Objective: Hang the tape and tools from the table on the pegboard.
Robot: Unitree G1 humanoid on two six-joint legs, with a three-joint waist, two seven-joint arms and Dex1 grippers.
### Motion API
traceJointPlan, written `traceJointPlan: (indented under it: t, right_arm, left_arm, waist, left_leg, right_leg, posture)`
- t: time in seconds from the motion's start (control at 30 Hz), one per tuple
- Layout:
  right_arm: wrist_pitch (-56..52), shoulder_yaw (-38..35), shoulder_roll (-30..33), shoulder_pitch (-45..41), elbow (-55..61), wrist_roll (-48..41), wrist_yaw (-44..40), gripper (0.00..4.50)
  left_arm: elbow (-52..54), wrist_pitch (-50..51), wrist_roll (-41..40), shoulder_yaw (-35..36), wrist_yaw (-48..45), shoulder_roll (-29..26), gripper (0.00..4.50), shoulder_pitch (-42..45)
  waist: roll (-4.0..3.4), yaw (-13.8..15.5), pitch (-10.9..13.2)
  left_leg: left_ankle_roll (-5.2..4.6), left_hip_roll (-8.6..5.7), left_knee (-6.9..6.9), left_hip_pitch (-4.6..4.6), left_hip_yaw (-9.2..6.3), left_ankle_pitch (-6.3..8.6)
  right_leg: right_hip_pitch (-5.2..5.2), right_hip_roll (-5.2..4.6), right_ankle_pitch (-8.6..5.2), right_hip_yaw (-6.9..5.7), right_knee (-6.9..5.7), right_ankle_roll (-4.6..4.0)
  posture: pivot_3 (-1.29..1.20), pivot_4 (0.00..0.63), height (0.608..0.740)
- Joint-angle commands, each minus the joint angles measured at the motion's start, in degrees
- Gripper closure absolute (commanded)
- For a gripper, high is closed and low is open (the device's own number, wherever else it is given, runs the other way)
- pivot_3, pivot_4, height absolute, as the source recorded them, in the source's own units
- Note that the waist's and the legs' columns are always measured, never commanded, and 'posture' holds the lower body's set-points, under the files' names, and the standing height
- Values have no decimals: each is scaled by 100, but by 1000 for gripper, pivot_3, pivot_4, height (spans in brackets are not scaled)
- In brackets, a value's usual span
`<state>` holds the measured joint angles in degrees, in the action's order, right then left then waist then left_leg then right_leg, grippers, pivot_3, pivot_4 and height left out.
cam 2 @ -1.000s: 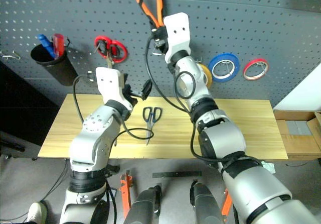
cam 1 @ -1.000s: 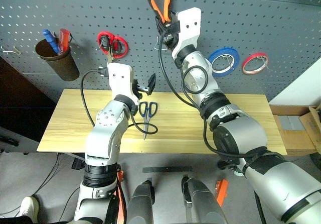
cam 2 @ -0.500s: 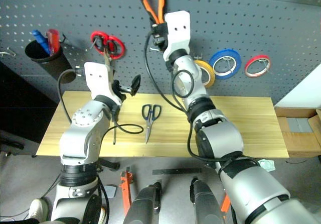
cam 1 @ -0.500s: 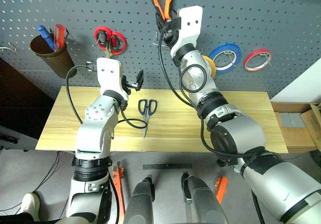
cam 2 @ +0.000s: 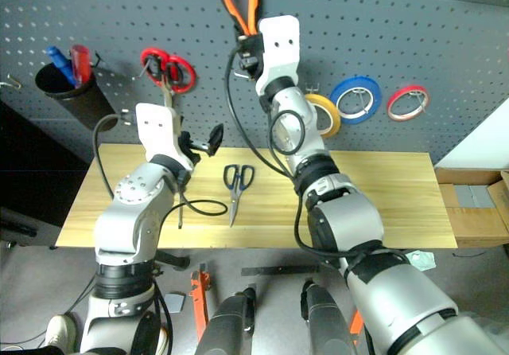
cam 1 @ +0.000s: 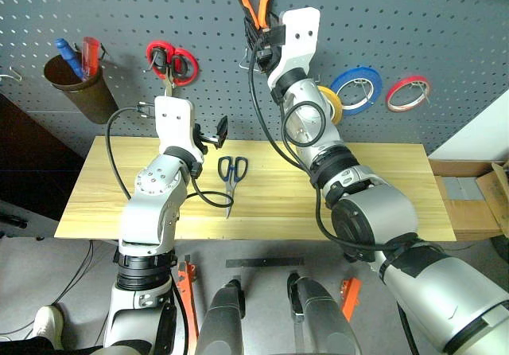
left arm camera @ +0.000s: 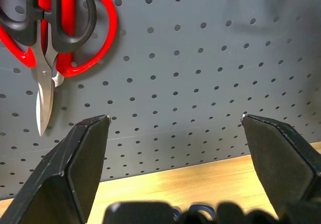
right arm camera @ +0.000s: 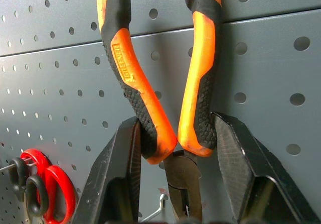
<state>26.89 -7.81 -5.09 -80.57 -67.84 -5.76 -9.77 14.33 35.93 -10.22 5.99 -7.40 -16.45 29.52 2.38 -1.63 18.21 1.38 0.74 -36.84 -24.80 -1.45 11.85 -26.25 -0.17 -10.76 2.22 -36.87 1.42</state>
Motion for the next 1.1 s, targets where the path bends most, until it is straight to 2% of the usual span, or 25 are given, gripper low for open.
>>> traceJointPlan:
  t: [0.03,0.6,1.1]
  right_arm:
    - [116,-43,-3,-263,345,-55,8,2765]
    - [64,-39,-214,-270,627,-182,33,2765]
    - [-55,152,-205,320,386,148,99,2765]
  left_arm:
    - [255,-102,6,-16,5,55,0,53]
    - [333,-57,12,13,11,36,0,7]
    - [406,51,-15,39,-13,-8,0,-21]
  waist:
    - [0,1,0]
    - [0,17,33]
    - [-2,19,50]
  left_leg:
    - [0,0,0,0,0,0]
    - [0,-6,10,-2,-1,0]
    - [0,-5,11,-3,-1,0]
  right_leg:
    - [0,0,0,0,0,0]
    - [-3,-1,0,-2,3,0]
    - [-4,-5,0,-2,3,-1]
  posture:
    - [83,315,740]
    - [95,323,740]
    - [98,334,740]
